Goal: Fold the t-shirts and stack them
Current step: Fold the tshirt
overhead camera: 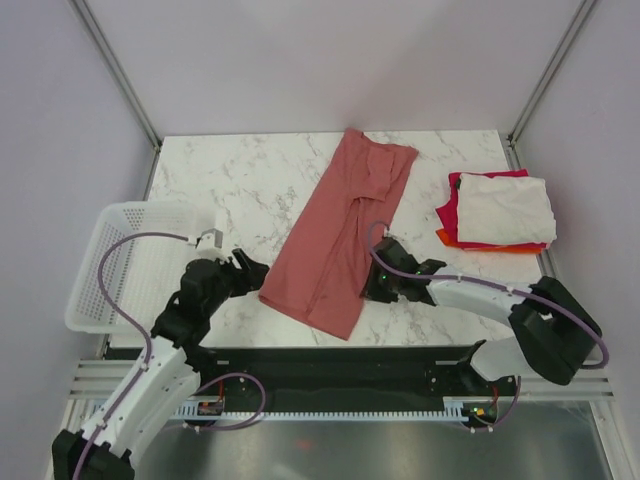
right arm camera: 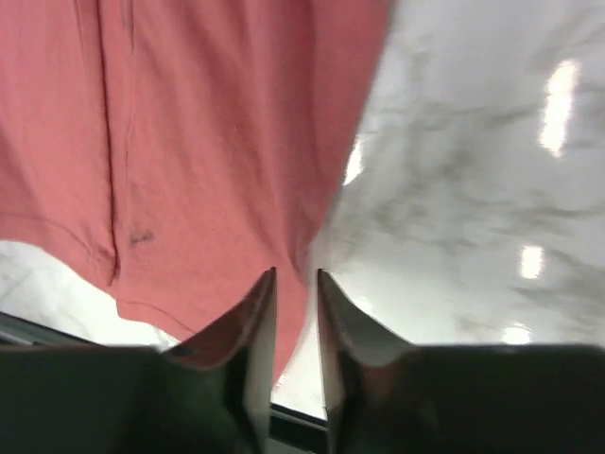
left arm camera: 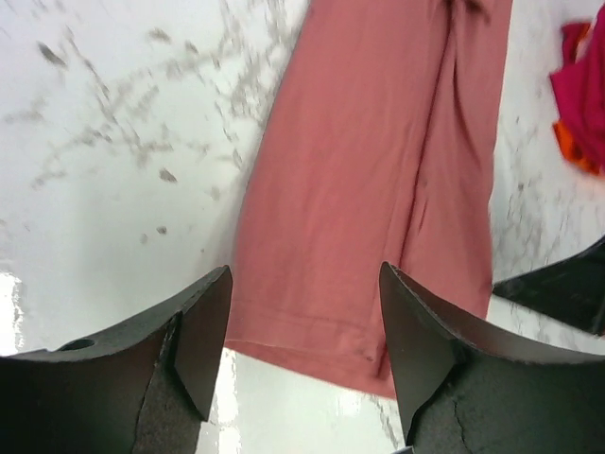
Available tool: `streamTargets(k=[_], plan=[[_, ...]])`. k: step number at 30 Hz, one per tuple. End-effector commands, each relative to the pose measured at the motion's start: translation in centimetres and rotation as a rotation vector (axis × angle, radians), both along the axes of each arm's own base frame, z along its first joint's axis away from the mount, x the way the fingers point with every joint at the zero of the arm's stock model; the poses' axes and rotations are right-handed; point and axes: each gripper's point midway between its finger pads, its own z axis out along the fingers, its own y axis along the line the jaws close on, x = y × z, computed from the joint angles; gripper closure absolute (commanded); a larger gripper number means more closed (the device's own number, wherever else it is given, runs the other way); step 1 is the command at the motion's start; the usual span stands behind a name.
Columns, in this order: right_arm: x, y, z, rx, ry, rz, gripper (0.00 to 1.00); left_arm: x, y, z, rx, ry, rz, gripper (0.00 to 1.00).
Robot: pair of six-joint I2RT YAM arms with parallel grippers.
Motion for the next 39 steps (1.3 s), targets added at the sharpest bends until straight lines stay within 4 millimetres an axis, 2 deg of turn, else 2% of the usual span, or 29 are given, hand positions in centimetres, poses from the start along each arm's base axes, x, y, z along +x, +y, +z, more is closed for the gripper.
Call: streamTargets(k=[1,2,3,5,8,10,13,15,19,24,30,33,39], plan=[[-0.8,-6.3,0.6,-0.163,-0.018,0.02,0.66,-0.1,-3.3,1.4,-0.07,0.033,-0.164,0.29],[-0.9,-6.9,0.7,-0.164,-0.012,0.019,0.47,-0.2,-3.8,1.2,-0.086,0.058,-0.184,0.3],[-0.9,-7.0,1.1,-0.149,-0.019,0.029,0.37,-0.6,-4.8,0.7,-0.107,0.105,-0.231,0.3],[-1.8,-6.5,1.1,-0.118,0.011,0.065,0.28,-1.1,-5.9,1.0,-0.117,0.151,-0.284,0.3],[-3.3,-5.4,0.9,-0.049,0.06,0.116,0.3,-2.3,-6.8,0.0,-0.104,0.256,-0.34,0.3],[-4.0,-4.8,0.9,0.002,0.064,0.114,0.32,-2.9,-6.6,-0.9,-0.087,0.306,-0.336,0.3],[-5.3,-4.0,1.2,0.048,0.066,0.113,0.32,-2.8,-5.9,-1.4,-0.077,0.303,-0.279,0.29],[-5.7,-3.4,1.7,0.055,0.034,0.118,0.31,-2.5,-5.1,-1.8,-0.064,0.3,-0.228,0.27],[-5.8,-2.8,1.6,0.065,0.013,0.093,0.3,-2.1,-4.4,-1.1,-0.065,0.256,-0.179,0.23],[-5.5,-2.5,-0.1,0.046,0.035,0.084,0.33,-2.0,-4.2,-1.3,-0.049,0.252,-0.173,0.17],[-6.8,-0.1,-0.3,0.087,0.041,0.124,0.36,-2.2,-4.0,-3.5,-0.014,0.33,-0.17,0.18],[-7.6,0.5,-0.6,0.086,0.045,0.137,0.37,-2.1,-4.0,-3.9,-0.008,0.337,-0.171,0.19],[-8.9,1.5,-1.5,0.094,0.086,0.142,0.5,-2.2,-4.2,-4.4,0.001,0.353,-0.185,0.22]])
